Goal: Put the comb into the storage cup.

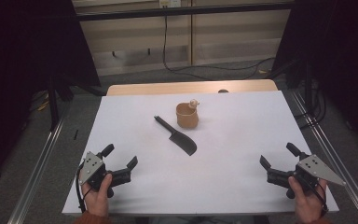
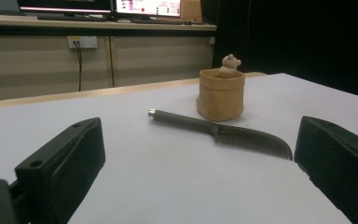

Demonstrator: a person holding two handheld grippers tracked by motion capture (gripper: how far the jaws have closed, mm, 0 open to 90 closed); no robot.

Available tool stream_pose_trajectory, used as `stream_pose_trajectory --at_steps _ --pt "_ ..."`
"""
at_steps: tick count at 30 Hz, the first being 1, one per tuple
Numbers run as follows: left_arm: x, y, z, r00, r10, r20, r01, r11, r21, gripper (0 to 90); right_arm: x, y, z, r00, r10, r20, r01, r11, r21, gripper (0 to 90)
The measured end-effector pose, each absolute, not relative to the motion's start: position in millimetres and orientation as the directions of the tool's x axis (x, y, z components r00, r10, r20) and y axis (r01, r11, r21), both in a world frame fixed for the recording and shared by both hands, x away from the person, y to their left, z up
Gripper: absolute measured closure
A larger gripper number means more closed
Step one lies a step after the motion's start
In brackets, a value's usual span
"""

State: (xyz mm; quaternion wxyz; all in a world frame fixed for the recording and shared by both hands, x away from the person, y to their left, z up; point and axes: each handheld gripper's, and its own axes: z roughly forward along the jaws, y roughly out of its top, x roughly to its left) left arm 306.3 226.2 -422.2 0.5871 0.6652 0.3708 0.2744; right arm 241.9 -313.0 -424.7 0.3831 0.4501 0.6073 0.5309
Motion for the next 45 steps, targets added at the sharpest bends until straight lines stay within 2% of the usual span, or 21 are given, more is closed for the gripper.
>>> stream_pose_trajectory --at_steps 22,33,39,45 --pt "313 219 -423 0.588 0.806 -0.062 0.176 -0.052 0.983 1.5 243 -313 -426 -0.321 0.946 0.031 0.143 0.016 0.990 0.0" --pt "326 213 -422 0.639 0.765 -0.079 0.189 -0.056 0.980 1.0 241 -312 -425 -0.338 0.941 0.021 0.131 0.025 0.991 0.0" --pt "332 209 -418 0.633 0.767 -0.103 0.200 -0.033 0.979 1.6 242 -311 -425 -0.340 0.940 0.022 0.130 0.023 0.991 0.0" --pt "341 201 -415 0.659 0.748 -0.080 0.190 -0.063 0.980 3.0 242 -311 -425 -0.345 0.938 0.026 0.129 0.020 0.991 0.0"
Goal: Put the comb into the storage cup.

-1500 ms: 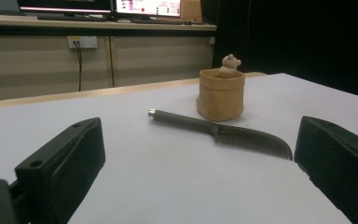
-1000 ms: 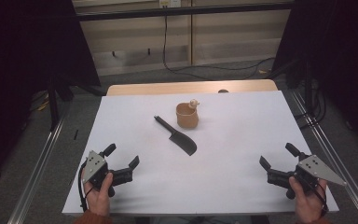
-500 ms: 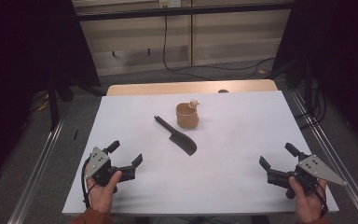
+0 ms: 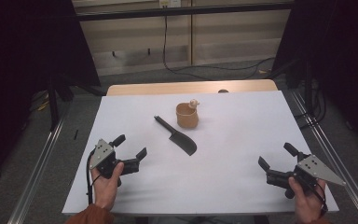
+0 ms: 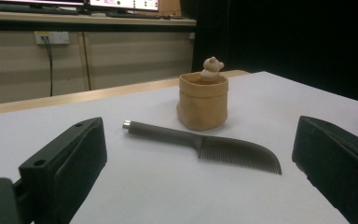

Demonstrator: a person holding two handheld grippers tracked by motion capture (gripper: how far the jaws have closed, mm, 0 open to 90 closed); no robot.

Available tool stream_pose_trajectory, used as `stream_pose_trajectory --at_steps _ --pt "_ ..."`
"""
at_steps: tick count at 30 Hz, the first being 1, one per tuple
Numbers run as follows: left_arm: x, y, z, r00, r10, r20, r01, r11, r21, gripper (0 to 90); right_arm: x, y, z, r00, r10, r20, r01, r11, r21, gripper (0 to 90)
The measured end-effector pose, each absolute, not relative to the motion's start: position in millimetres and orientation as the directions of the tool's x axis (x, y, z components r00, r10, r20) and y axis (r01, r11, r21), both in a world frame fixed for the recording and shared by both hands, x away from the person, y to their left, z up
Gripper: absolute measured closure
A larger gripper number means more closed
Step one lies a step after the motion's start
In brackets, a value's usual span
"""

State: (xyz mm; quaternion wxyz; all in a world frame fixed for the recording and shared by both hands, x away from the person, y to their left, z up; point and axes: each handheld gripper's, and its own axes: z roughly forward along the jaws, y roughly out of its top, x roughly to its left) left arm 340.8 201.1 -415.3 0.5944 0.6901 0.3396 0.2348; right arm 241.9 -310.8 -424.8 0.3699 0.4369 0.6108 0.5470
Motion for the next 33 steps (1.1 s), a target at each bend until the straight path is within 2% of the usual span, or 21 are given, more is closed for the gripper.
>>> stream_pose_trajectory --at_steps 4,14,23,29,33 --pt "343 197 -410 0.662 0.737 -0.133 0.217 -0.019 0.976 2.1 243 -310 -425 -0.354 0.935 0.023 0.123 0.022 0.992 0.0" --pt "358 188 -403 0.659 0.749 -0.067 0.149 -0.043 0.988 2.9 243 -310 -425 -0.354 0.935 0.027 0.126 0.018 0.992 0.0" --pt "375 177 -402 0.663 0.746 -0.071 0.144 -0.034 0.989 2.5 244 -310 -425 -0.352 0.936 0.028 0.127 0.018 0.992 0.0" --pt "387 170 -405 0.676 0.737 -0.011 0.115 -0.091 0.989 1.9 244 -309 -426 -0.356 0.934 0.028 0.128 0.019 0.992 0.0" --pt "393 169 -408 0.679 0.734 -0.005 0.103 -0.089 0.991 1.9 244 -309 -426 -0.361 0.932 0.027 0.126 0.020 0.992 0.0"
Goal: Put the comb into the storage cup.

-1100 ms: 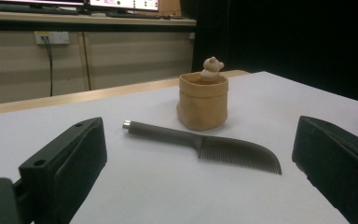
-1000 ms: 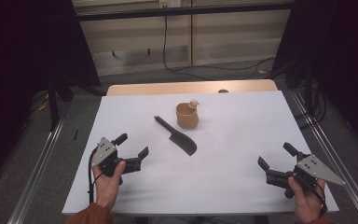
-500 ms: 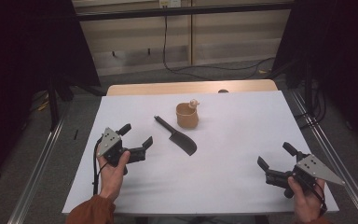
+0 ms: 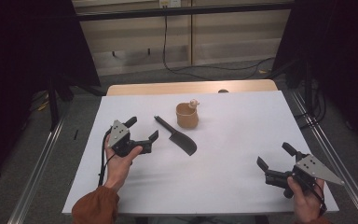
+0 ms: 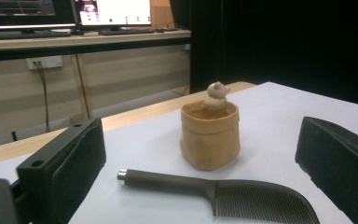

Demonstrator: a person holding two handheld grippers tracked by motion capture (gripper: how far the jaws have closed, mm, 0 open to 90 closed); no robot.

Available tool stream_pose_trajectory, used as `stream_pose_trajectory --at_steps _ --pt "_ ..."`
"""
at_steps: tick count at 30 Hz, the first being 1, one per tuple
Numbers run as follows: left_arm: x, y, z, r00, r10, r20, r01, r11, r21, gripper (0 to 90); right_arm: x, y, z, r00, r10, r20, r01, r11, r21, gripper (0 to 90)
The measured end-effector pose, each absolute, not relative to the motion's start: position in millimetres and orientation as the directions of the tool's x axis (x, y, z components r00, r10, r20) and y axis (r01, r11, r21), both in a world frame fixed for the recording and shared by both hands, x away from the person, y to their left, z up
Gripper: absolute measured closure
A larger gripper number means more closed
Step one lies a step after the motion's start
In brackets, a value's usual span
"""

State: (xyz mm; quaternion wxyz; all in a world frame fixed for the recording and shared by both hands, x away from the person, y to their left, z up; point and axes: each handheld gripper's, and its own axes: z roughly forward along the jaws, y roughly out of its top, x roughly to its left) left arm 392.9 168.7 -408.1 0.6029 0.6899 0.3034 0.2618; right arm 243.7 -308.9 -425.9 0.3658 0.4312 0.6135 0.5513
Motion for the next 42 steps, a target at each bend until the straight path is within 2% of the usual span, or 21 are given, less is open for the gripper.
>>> stream_pose_trajectory --at_steps 21,26,30,32,36,42 --pt "419 159 -404 0.677 0.736 0.000 0.086 -0.079 0.993 3.3 244 -309 -427 -0.368 0.930 0.016 0.126 0.033 0.992 0.0" --pt "427 158 -407 0.678 0.735 -0.011 0.087 -0.066 0.994 9.7 244 -308 -427 -0.369 0.929 0.016 0.125 0.032 0.992 0.0" --pt "433 157 -411 0.665 0.747 -0.021 0.098 -0.060 0.993 10.6 244 -308 -427 -0.371 0.929 0.019 0.127 0.030 0.991 0.0" --pt "436 158 -412 0.665 0.746 -0.031 0.102 -0.050 0.994 16.3 244 -308 -427 -0.370 0.929 0.017 0.126 0.032 0.992 0.0" --pt "443 159 -407 0.656 0.754 -0.023 0.096 -0.053 0.994 16.5 244 -308 -427 -0.370 0.929 0.019 0.124 0.030 0.992 0.0" --pt "453 152 -404 0.654 0.756 0.001 0.083 -0.073 0.994 22.0 244 -308 -427 -0.370 0.929 0.017 0.124 0.031 0.992 0.0"
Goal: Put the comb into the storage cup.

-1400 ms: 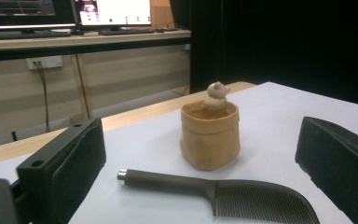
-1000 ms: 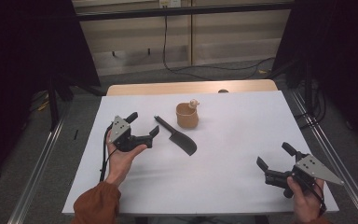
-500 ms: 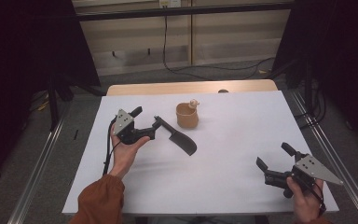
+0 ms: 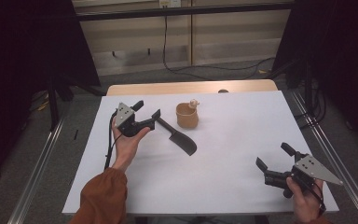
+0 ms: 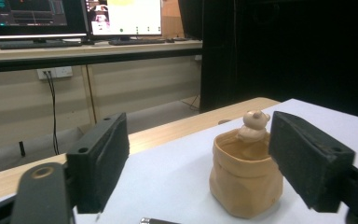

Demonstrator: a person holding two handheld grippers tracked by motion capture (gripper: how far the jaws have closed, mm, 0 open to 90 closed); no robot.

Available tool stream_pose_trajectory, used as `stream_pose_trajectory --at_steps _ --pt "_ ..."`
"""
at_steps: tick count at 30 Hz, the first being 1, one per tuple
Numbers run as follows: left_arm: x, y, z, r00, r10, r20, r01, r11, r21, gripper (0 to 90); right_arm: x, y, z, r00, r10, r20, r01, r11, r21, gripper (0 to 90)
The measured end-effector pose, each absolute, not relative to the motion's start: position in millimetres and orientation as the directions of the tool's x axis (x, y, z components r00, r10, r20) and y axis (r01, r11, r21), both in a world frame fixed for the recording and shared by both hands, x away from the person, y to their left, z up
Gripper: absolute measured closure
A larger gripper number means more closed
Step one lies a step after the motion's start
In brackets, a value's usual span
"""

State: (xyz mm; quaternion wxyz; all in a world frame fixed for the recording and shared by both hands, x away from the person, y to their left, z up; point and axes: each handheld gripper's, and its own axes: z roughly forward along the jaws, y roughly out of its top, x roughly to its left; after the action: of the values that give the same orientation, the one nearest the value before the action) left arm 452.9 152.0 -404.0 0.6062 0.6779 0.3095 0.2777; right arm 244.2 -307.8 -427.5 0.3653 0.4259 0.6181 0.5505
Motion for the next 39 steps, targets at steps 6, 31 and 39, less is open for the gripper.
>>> stream_pose_trajectory --at_steps 6,31,39 --pt "461 143 -407 0.661 0.751 0.001 0.089 -0.079 0.993 29.0 244 -308 -427 -0.371 0.928 0.018 0.120 0.029 0.992 0.0" --pt "485 140 -417 0.703 0.710 -0.040 0.162 -0.105 0.981 90.0 244 -307 -428 -0.378 0.926 0.013 0.120 0.035 0.992 0.0" --pt "499 133 -414 0.712 0.701 -0.033 0.220 -0.178 0.959 90.0 244 -307 -428 -0.377 0.926 0.015 0.122 0.033 0.992 0.0"
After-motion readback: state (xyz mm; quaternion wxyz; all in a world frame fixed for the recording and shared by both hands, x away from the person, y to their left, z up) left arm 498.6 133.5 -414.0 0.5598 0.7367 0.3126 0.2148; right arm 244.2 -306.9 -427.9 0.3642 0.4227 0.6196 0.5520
